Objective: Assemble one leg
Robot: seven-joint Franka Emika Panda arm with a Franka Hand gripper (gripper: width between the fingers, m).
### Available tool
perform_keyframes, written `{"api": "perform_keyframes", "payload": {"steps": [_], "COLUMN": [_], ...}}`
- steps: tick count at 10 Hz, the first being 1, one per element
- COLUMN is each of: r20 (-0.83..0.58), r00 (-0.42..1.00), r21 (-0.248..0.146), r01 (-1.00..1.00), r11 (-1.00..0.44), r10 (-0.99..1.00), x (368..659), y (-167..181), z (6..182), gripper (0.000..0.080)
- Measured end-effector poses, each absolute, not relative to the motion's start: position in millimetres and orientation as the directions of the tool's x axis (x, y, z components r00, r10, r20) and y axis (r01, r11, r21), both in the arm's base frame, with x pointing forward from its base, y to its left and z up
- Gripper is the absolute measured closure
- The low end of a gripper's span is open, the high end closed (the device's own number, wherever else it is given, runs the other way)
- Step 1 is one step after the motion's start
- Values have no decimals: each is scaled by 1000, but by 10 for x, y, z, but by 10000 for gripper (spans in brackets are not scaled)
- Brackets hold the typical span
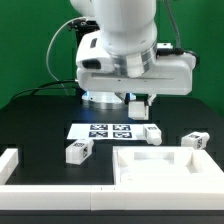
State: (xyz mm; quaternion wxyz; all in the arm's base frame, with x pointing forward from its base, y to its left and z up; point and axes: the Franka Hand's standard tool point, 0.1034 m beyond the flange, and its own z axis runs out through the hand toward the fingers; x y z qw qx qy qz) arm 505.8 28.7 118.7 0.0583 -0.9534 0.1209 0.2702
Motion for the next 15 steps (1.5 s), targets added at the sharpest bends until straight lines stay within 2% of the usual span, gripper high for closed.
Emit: {"api": "perform_keyframes", "payload": {"steps": [2, 3, 6, 7, 8, 9, 12, 14, 15], "r20": [-295, -229, -23, 108, 169, 275, 435, 424, 477], "r00": [948, 968, 992, 993, 985, 958, 896, 901, 875], "r21": [-129, -125, -110, -57, -12, 3, 1, 1, -5], "r01": [-166, -134, -123, -51, 39, 87, 97, 100, 100], "r11": [-978, -983, -986, -997, -999, -996, -995, -995, -995], "r10": [-122, -102, -122, -57, 36, 85, 88, 91, 86], "x": [5543, 5561, 5668, 5835, 5953, 6117, 6159, 6146, 6184], "y": [372, 361, 367, 477, 625, 725, 766, 784, 863], "z": [1606, 1686, 1644, 1636, 1693, 1733, 1703, 1671, 1629], "gripper": [517, 517, 517, 517, 517, 517, 517, 515, 515]}}
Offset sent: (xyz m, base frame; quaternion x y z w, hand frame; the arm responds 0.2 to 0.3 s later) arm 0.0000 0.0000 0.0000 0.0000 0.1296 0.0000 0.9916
